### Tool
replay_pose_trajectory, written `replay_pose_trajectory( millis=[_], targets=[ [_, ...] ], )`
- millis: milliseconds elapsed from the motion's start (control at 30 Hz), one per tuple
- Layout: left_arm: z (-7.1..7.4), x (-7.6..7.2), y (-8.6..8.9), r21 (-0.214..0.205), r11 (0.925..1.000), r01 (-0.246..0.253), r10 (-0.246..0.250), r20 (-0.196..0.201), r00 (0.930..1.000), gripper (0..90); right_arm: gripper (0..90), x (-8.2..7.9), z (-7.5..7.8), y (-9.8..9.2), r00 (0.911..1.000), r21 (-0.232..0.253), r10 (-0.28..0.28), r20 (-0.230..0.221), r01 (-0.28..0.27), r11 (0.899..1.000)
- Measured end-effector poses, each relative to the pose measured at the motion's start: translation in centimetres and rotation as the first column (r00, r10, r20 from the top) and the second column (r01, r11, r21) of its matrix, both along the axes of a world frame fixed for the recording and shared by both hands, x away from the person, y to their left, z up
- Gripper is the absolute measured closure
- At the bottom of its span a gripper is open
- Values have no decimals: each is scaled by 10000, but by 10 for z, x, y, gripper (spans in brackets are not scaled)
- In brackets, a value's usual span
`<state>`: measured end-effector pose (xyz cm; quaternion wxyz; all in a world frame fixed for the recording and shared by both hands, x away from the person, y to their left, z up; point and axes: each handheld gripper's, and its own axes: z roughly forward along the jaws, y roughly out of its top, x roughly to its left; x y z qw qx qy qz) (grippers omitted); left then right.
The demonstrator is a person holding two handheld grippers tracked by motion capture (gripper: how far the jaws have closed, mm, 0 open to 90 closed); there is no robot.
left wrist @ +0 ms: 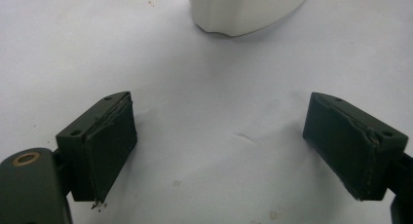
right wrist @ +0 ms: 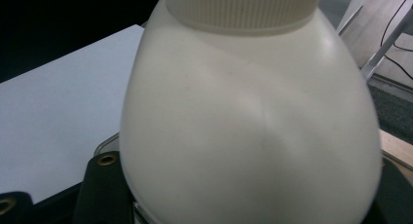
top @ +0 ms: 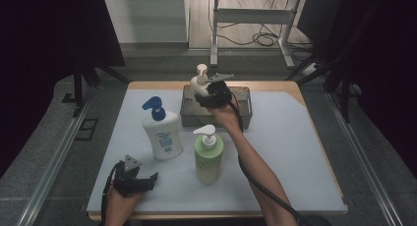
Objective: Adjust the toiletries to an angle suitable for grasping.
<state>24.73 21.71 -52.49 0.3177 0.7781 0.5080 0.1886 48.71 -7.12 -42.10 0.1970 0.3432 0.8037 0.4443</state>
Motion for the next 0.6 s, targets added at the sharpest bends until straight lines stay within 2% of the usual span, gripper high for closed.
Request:
replay_pose_trajectory(
  millis=[133, 267, 500, 600],
  targets=[
    [0, 0, 0, -3, 10000, -2, 2, 1, 10000, 120, 381, 0, -5, -1, 9998, 10, 23, -175, -23, 10000],
    [0, 0, 0, -1, 10000, -4, 4, 3, 10000, 120, 378, 1, -7, -4, 9998, 180, 38, -179, -35, 9998],
    [0, 0, 0, -3, 10000, -3, 3, 3, 10000, 120, 370, 0, -7, -4, 9998, 157, 84, -185, -81, 9998],
    [0, 0, 0, -7, 10000, -4, 4, 1, 10000, 120, 334, 1, -7, -5, 9996, 359, 111, -244, -102, 9993]
  ],
)
